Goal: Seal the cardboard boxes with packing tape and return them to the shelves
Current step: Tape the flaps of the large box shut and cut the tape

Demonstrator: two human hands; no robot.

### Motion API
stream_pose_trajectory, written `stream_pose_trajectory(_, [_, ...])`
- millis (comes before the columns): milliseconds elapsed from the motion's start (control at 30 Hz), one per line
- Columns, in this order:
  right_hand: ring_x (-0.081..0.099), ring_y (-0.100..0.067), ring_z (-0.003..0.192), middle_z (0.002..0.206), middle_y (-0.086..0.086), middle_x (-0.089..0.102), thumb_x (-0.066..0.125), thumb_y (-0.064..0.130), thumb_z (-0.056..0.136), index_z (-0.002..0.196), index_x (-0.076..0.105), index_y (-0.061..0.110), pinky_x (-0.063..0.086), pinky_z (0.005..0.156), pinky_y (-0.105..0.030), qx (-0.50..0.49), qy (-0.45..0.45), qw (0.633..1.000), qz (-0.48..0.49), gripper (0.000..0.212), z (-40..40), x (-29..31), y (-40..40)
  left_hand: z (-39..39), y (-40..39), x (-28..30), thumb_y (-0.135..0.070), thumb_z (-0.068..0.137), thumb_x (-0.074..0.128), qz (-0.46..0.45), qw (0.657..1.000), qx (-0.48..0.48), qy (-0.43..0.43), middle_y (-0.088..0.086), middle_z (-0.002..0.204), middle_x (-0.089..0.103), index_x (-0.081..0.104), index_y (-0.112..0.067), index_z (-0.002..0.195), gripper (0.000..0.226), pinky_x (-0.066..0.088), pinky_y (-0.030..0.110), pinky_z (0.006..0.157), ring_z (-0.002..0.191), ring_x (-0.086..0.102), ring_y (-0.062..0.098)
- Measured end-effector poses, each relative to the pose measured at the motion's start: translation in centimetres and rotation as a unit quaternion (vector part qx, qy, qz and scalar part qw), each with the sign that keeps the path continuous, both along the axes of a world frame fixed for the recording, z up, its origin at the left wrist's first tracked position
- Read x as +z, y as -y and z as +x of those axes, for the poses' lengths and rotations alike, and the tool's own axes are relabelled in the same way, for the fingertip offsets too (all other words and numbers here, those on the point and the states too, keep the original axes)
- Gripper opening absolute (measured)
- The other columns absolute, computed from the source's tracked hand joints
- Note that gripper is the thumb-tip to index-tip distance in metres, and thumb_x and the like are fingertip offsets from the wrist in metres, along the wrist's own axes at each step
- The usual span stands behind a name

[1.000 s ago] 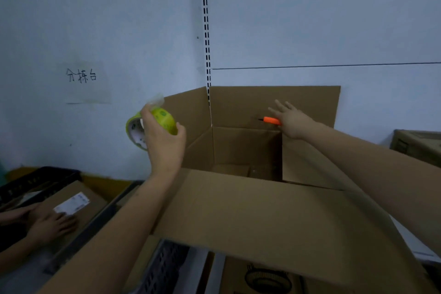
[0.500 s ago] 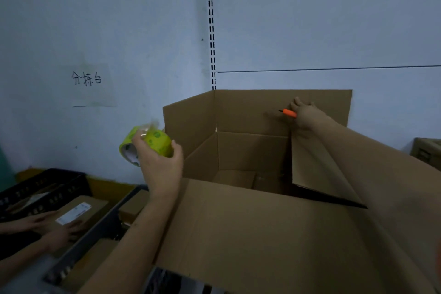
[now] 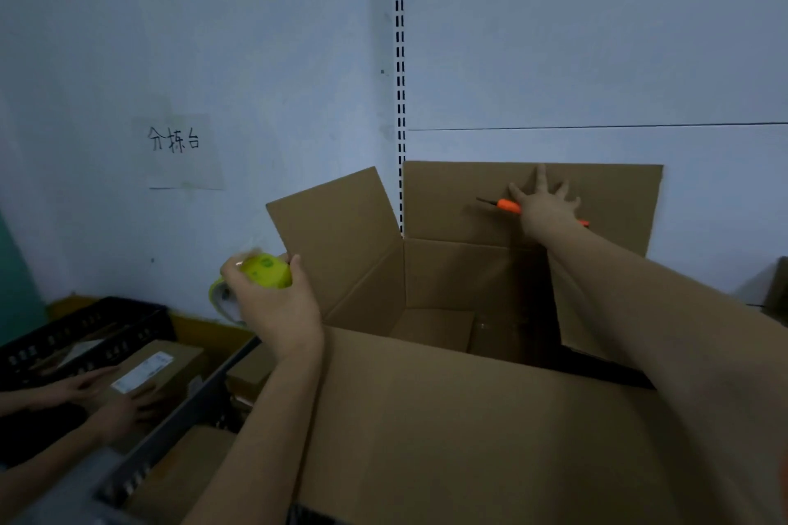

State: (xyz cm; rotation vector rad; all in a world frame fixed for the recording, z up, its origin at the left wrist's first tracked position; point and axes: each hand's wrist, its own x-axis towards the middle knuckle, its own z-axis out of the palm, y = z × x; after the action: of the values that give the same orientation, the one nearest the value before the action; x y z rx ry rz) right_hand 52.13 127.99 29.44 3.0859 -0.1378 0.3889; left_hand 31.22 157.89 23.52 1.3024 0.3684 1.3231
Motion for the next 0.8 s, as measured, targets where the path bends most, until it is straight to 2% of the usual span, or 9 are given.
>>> stream_pose_trajectory(100, [-0.005,-0.051,0.148,0.16,-0.002,-0.034,0.054,-0.004,0.091,0.155,0.008,0.049,0.018,0.115,-0.066,-0.008,-0.038,0.999,0.017,0.095,0.2,1.1,-0.3,-0.9,1.9,-0.8,-0.013,0.09,0.072,0.081,0.996,0.0,-0.028,-0.011,0.1,0.052,0.05,-0.009,0.125,0.041,0.045,0.024,0.081,0.093,0.057,0.017])
stream_pose_trajectory(167, [-0.002,-0.053,0.147,0.159,-0.003,-0.035,0.051,0.0,0.093,0.155,0.006,0.048,0.025,0.114,-0.065,-0.001,-0.059,0.998,0.024,0.09,0.0,1.8,-0.5,-1.6,2.8,-1.6,-0.014,0.091,0.071,0.187,0.981,0.003,-0.046,-0.002,0.098,0.057,0.051,-0.012,0.126,0.04,0.041,0.021,0.072,0.084,0.056,0.017])
stream_pose_trajectory(300, [0.016,-0.053,0.145,0.161,-0.013,-0.027,0.045,0.028,0.104,0.16,0.01,0.029,0.025,0.118,-0.053,0.03,-0.059,0.997,0.032,0.065,-0.5,2.2,0.1,-1.5,2.3,-2.4,-0.02,0.09,0.07,0.37,0.923,-0.029,-0.104,0.011,0.082,0.068,0.036,-0.032,0.122,0.048,0.051,0.038,0.059,0.068,0.066,0.034])
stream_pose_trajectory(400, [0.026,-0.044,0.145,0.165,-0.018,-0.009,0.039,0.035,0.107,0.159,0.012,0.016,0.025,0.119,-0.043,0.058,-0.047,0.996,0.049,0.062,-1.8,2.1,0.7,-1.6,1.8,-2.9,-0.019,0.087,0.073,0.474,0.872,-0.055,-0.109,0.006,0.069,0.065,0.036,-0.031,0.122,0.052,0.042,0.03,0.047,0.055,0.063,0.028])
stream_pose_trajectory(500, [0.023,-0.041,0.147,0.165,-0.019,0.005,0.043,0.034,0.106,0.159,0.014,0.014,0.027,0.116,-0.042,0.077,-0.033,0.995,0.056,0.064,-2.6,1.4,1.2,-1.7,1.9,-3.1,-0.016,0.079,0.078,0.584,0.799,-0.054,-0.133,-0.003,0.058,0.056,0.04,-0.025,0.122,0.059,0.027,0.022,0.042,0.043,0.054,0.019])
stream_pose_trajectory(567, [0.023,-0.038,0.148,0.165,-0.018,0.011,0.043,0.036,0.106,0.159,0.014,0.015,0.027,0.116,-0.039,0.1,-0.031,0.992,0.075,0.064,-3.5,0.9,1.0,-1.5,1.9,-2.8,-0.021,0.08,0.075,0.623,0.763,-0.075,-0.158,-0.01,0.06,0.05,0.037,-0.028,0.125,0.059,0.025,0.022,0.039,0.045,0.049,0.012])
stream_pose_trajectory(667, [0.03,-0.033,0.146,0.162,-0.016,0.025,0.046,0.032,0.105,0.158,0.021,0.014,0.029,0.109,-0.03,0.152,-0.017,0.981,0.117,0.061,-6.5,0.5,-0.5,-1.5,1.6,-1.5,-0.045,0.086,0.064,0.626,0.731,-0.169,-0.212,-0.013,0.085,0.067,0.029,-0.039,0.131,0.058,0.048,0.031,0.058,0.067,0.062,0.01])
stream_pose_trajectory(733, [0.047,-0.031,0.132,0.15,-0.015,0.046,0.051,0.031,0.104,0.153,0.035,0.014,0.035,0.093,-0.028,0.19,-0.01,0.965,0.179,0.054,-9.1,0.2,-2.1,-1.8,1.6,-0.3,-0.048,0.087,0.063,0.624,0.716,-0.214,-0.227,-0.016,0.076,0.059,0.033,-0.041,0.133,0.056,0.04,0.026,0.059,0.065,0.054,0.004])
stream_pose_trajectory(800, [0.055,-0.026,0.109,0.132,-0.014,0.059,0.052,0.035,0.103,0.141,0.049,0.014,0.035,0.082,-0.026,0.218,-0.049,0.947,0.231,0.044,-10.9,-1.2,-3.6,-1.9,1.9,0.8,-0.04,0.088,0.065,0.639,0.701,-0.218,-0.227,-0.019,0.068,0.044,0.041,-0.037,0.137,0.055,0.03,0.02,0.057,0.065,0.044,0.008])
